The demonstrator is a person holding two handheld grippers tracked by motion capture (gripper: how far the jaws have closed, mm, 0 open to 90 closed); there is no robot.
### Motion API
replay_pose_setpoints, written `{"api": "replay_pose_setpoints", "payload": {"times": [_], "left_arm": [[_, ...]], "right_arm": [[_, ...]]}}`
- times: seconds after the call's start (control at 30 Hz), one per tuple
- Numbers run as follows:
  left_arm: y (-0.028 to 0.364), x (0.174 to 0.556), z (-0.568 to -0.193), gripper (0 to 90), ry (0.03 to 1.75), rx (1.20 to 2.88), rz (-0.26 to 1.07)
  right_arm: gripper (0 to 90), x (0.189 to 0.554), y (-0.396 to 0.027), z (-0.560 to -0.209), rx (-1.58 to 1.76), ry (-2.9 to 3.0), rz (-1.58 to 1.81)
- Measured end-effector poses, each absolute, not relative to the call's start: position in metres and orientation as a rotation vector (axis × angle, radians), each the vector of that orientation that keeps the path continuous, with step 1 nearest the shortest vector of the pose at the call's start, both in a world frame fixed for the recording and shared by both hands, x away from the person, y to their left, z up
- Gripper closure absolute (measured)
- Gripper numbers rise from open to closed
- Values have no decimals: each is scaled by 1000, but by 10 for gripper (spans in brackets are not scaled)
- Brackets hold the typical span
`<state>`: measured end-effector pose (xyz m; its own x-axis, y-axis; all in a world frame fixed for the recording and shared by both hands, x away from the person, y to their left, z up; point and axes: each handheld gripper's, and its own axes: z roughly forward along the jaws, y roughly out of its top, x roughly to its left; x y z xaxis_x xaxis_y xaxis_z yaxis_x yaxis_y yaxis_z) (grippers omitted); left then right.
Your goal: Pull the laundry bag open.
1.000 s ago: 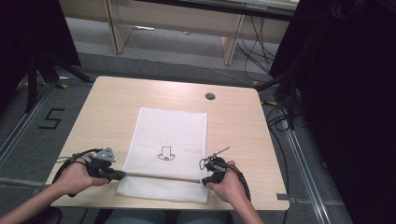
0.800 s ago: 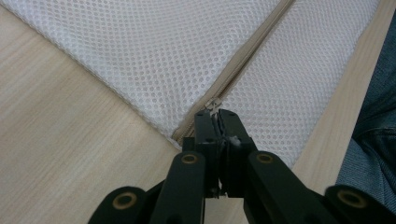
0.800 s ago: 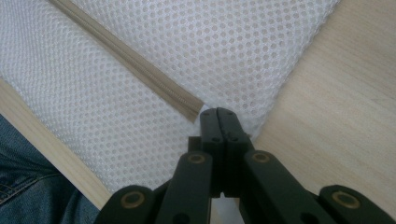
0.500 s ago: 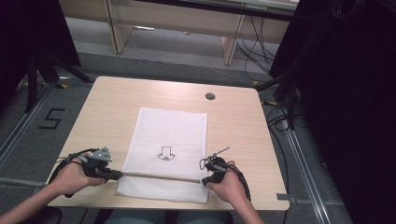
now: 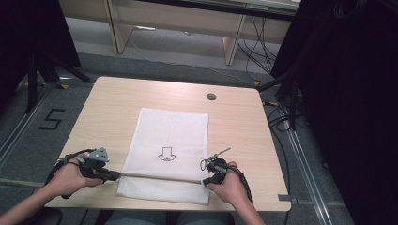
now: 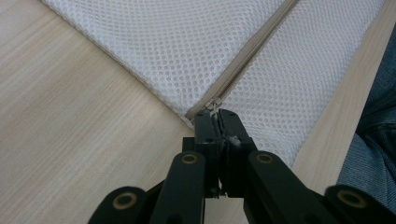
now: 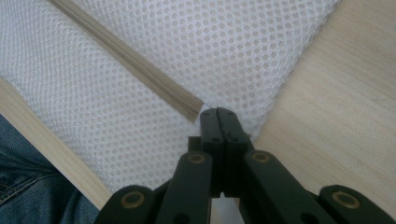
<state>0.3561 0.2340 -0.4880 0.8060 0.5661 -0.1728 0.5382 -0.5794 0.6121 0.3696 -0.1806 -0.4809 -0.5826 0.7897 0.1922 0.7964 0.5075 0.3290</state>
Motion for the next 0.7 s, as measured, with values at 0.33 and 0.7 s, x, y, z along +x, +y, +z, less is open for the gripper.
{"api": "replay_pose_setpoints", "payload": {"times": [0.33, 0.7], "left_arm": [[239, 357, -491, 871, 827, 2333, 67], [239, 357, -495, 869, 833, 2331, 75]], "right_arm": [[900, 369, -180, -481, -1433, -2708, -601], [900, 369, -181, -481, -1417, -2717, -614]]}}
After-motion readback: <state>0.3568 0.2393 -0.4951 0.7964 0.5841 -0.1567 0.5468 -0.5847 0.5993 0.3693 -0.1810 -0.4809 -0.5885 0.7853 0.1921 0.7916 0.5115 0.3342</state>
